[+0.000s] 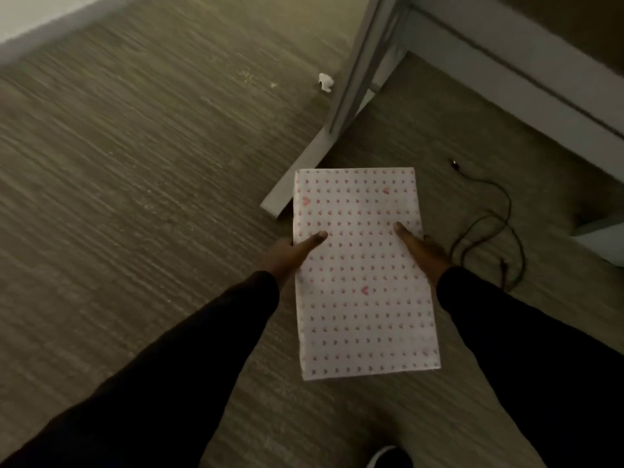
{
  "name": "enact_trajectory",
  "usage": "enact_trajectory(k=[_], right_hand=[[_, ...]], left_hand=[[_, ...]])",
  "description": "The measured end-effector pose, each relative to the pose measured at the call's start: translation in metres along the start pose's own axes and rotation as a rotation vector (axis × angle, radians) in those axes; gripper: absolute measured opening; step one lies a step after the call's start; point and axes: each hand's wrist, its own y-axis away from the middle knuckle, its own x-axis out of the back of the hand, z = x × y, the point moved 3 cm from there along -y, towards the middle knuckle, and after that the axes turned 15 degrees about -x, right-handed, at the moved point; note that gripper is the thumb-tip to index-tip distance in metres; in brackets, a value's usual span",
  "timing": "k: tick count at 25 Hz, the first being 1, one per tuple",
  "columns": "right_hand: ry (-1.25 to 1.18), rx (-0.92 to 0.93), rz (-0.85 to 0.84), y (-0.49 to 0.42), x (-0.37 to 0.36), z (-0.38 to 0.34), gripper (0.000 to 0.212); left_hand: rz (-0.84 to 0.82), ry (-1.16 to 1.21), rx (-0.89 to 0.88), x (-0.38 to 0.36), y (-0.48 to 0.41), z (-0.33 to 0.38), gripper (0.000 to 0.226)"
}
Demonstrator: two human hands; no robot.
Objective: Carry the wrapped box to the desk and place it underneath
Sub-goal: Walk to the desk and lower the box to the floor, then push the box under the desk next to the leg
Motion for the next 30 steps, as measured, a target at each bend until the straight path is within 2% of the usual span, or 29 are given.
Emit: enact_trajectory(k=[5,9,11,16,18,20,21,23,25,26,30], right_hand=[[-0.036,0.069,0.026,-0.091,0.010,-0.011,0.114],[-0.015,0.126,0.057,-0.138,0.008,-0.025,0.097],[-0.048,0.138,0.041,-0.156,0.007,-0.029,0.100],[-0.081,0.137,-0.015,-0.177,0.012,-0.040,0.124],[-0.012,0.129,0.040,-0.180,0.015,-0.042,0.116],[0.116,0.199,0.133,-0.183,0.016,-0.041,0.107],[0.185,0.253,0.168,-0.187,0.014,-0.039,0.103],[0.279,0.337,0.202,-0.192,0.007,-0.034,0.096],[0.305,0.347,0.224,-0.198,0.004,-0.035,0.094],[0.309,0.344,0.233,-0.201,0.004,-0.036,0.094],[0.334,0.343,0.244,-0.207,0.007,-0.047,0.094]], left_hand=[[-0.005,-0.102,-0.096,-0.031,-0.081,-0.014,0.098],[-0.019,-0.109,-0.189,-0.044,-0.123,-0.018,0.097],[-0.022,-0.083,-0.243,-0.048,-0.137,-0.018,0.096],[-0.066,-0.144,-0.236,-0.052,-0.154,-0.015,0.138],[-0.032,-0.390,-0.282,-0.056,-0.148,-0.011,0.148],[-0.002,-0.795,-0.426,-0.062,-0.131,-0.011,0.144],[-0.048,-0.984,-0.541,-0.067,-0.120,-0.014,0.141],[-0.255,-1.252,-0.672,-0.076,-0.101,-0.025,0.137],[-0.429,-1.416,-0.673,-0.080,-0.097,-0.042,0.140],[-0.462,-1.467,-0.664,-0.080,-0.100,-0.048,0.143],[-0.458,-1.527,-0.686,-0.083,-0.122,-0.044,0.148]])
